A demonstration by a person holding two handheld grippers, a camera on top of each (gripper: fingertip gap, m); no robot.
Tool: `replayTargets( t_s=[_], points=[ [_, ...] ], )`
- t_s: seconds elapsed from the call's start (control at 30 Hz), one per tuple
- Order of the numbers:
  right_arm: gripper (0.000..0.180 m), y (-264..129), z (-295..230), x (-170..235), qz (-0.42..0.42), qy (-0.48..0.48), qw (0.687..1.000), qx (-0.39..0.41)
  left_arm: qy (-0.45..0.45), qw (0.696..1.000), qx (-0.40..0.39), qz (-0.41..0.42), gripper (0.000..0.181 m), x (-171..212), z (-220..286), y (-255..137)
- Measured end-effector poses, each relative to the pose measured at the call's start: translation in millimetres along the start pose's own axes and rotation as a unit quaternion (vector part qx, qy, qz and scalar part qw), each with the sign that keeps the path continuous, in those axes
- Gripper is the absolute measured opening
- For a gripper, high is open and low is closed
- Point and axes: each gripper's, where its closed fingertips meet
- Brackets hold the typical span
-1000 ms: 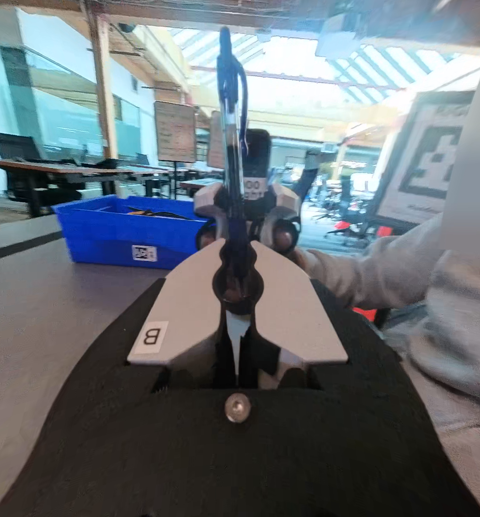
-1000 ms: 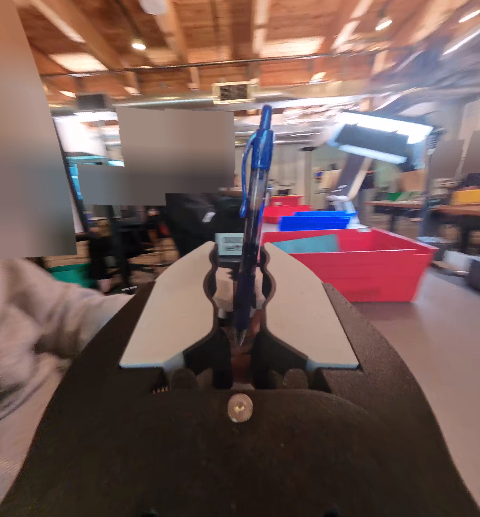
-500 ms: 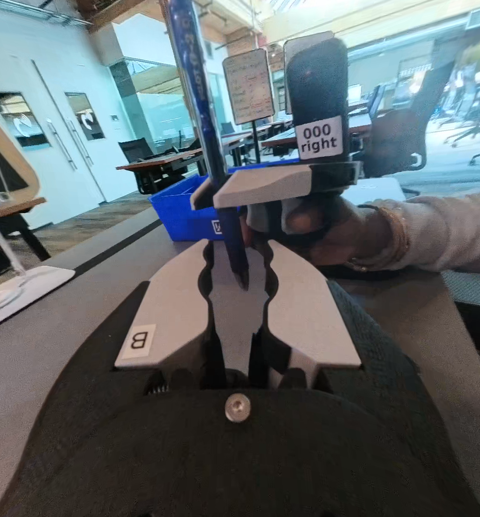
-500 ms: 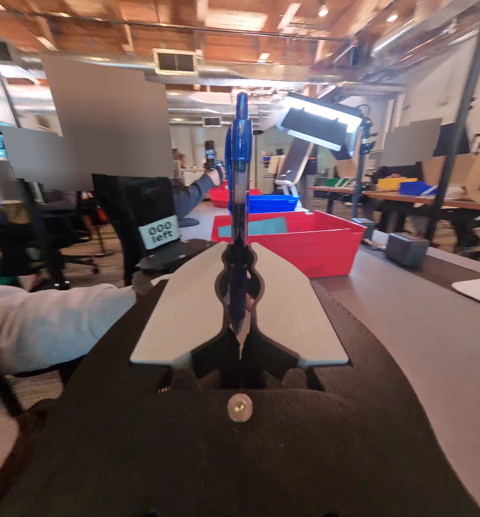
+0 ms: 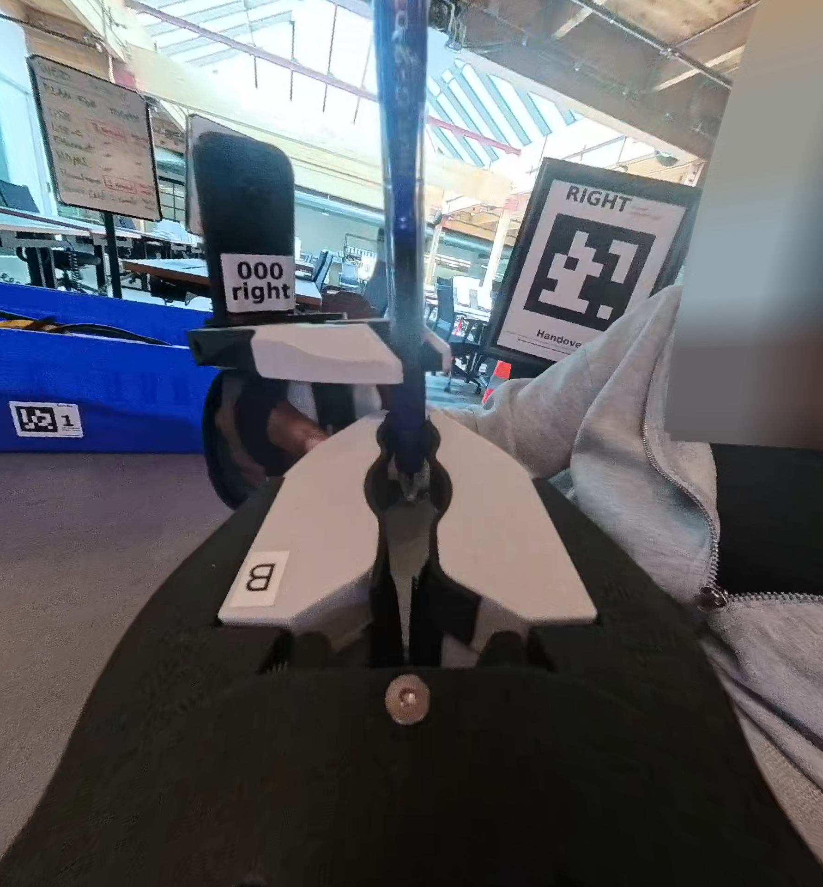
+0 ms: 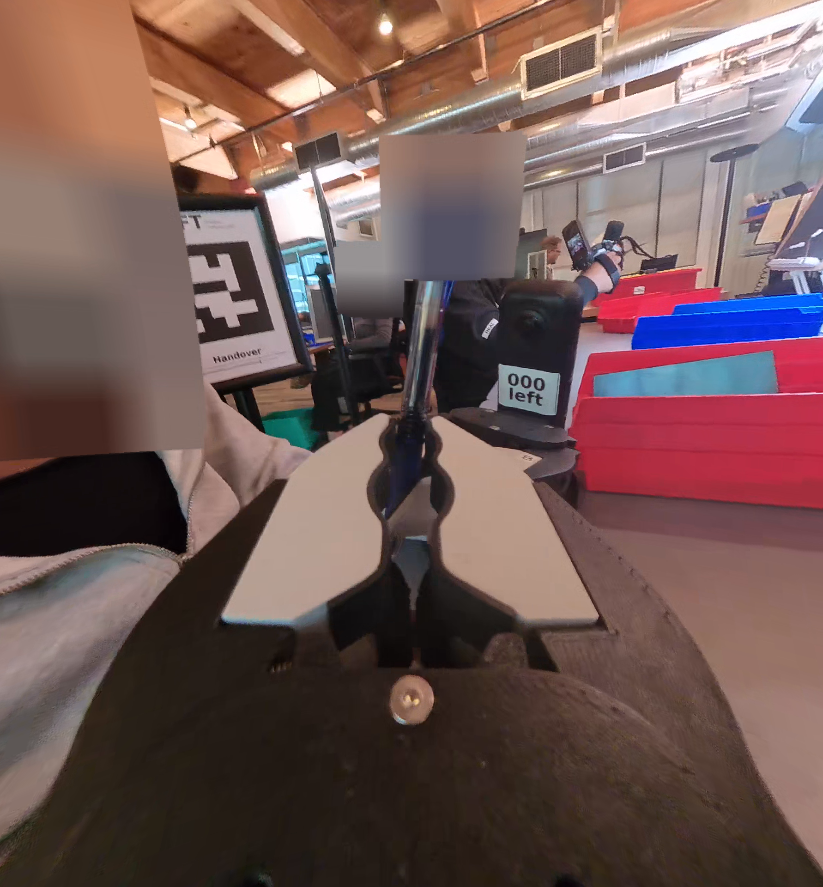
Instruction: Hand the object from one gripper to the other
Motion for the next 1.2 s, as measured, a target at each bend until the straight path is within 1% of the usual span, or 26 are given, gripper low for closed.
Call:
replayTargets(
  t_s=[0.07,0.1,0.13,0.17,0.23,0.3,0.37,0.4,0.43,0.5,0.53,0.57,0.63,0.7,0.73,0.8,0.9,0.93,0.97,1.03,1.07,1.1,1.13,1.2],
  points=[
    [0.011,-0.6,1.8,-0.4,-0.003,-0.019,1.000,0.014,0.014,1.000,-0.025,0.004,0.012,-1.9,-6.7,-1.3],
    [0.011,-1.9,6.5,-3.6,0.004,-0.033,0.999,0.036,0.024,0.998,-0.062,0.009,0.015,-3.9,-17.0,-4.0],
    [0.011,-4.2,13.6,-7.4,0.014,-0.050,0.996,0.067,0.038,0.993,-0.109,0.010,0.023,-5.2,-29.5,-8.0],
    [0.012,-7.4,21.6,-11.0,0.024,-0.066,0.992,0.101,0.060,0.985,-0.160,0.004,0.030,-5.6,-42.7,-13.1],
    [0.011,-15.2,38.3,-17.4,0.050,-0.094,0.979,0.175,0.123,0.963,-0.240,-0.015,0.036,-6.9,-58.2,-21.3],
    [0.011,-20.7,48.1,-20.5,0.072,-0.107,0.967,0.221,0.175,0.941,-0.287,-0.026,0.035,-9.1,-64.5,-25.3],
    [0.011,-21.6,52.5,-20.0,0.082,-0.110,0.960,0.244,0.206,0.923,-0.322,-0.039,0.028,-9.1,-70.3,-29.9],
    [0.011,-21.7,54.3,-19.6,0.084,-0.115,0.957,0.254,0.211,0.922,-0.320,-0.042,0.023,-8.6,-69.9,-29.3],
    [0.011,-22.0,55.6,-19.4,0.084,-0.121,0.953,0.264,0.211,0.926,-0.311,-0.046,0.013,-7.2,-68.2,-27.5],
    [0.011,-21.4,54.7,-19.5,0.080,-0.130,0.952,0.264,0.192,0.932,-0.304,-0.037,0.011,-8.4,-68.0,-29.0],
    [0.011,-19.8,51.1,-20.0,0.078,-0.130,0.957,0.249,0.170,0.945,-0.279,-0.023,0.010,-10.6,-62.3,-27.7],
    [0.013,-16.9,45.0,-21.1,0.079,-0.123,0.964,0.221,0.141,0.961,-0.239,-0.001,0.010,-12.7,-53.1,-24.5],
    [0.028,-11.6,29.9,-24.1,0.082,-0.087,0.982,0.147,0.067,0.987,-0.143,0.035,0.010,-14.9,-33.4,-17.2],
    [0.032,-9.8,17.8,-24.4,0.079,-0.041,0.993,0.081,0.013,0.997,-0.054,0.055,0.011,-16.7,-13.9,-11.3],
    [0.032,-10.0,13.0,-24.5,0.082,-0.021,0.995,0.054,-0.003,0.998,-0.022,0.058,0.011,-16.3,-6.1,-9.6],
    [0.027,-11.1,6.5,-25.8,0.095,0.013,0.995,0.014,-0.015,0.999,-0.001,0.041,0.010,-10.4,-0.5,-5.6],
    [0.027,-9.0,1.4,-22.5,0.092,0.051,0.994,-0.023,-0.021,0.999,0.023,0.017,0.010,-2.3,6.9,-1.0],
    [0.023,-7.3,-1.6,-19.7,0.082,0.052,0.995,-0.032,-0.023,0.999,0.025,0.013,0.011,-1.0,6.8,0.2],
    [0.010,-6.2,-5.3,-17.6,0.073,0.045,0.995,-0.042,-0.025,0.999,0.020,0.010,0.011,0.1,4.0,1.2],
    [0.010,-5.4,-5.1,-17.4,0.067,0.018,0.997,-0.027,-0.021,1.000,0.008,0.012,0.011,-1.2,0.4,0.3],
    [0.010,-6.1,-2.8,-18.6,0.068,0.004,0.998,-0.012,-0.012,1.000,-0.016,0.015,0.012,-2.2,-6.6,-0.8],
    [0.010,-7.2,1.6,-20.3,0.071,-0.012,0.997,0.011,0.003,0.999,-0.049,0.017,0.017,-3.4,-15.1,-2.3],
    [0.010,-9.3,9.4,-22.3,0.077,-0.032,0.995,0.047,0.023,0.996,-0.090,0.017,0.028,-4.5,-24.9,-4.9],
    [0.010,-16.1,30.0,-25.8,0.089,-0.074,0.983,0.141,0.087,0.978,-0.189,-0.004,0.038,-4.5,-47.0,-12.7]
  ],
)
Point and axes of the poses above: each gripper's, where its closed fingertips meet, y out along the fingers, x out of its underside, z = x × y across the jaws, and after that the axes turned 4 degrees about y, right-handed
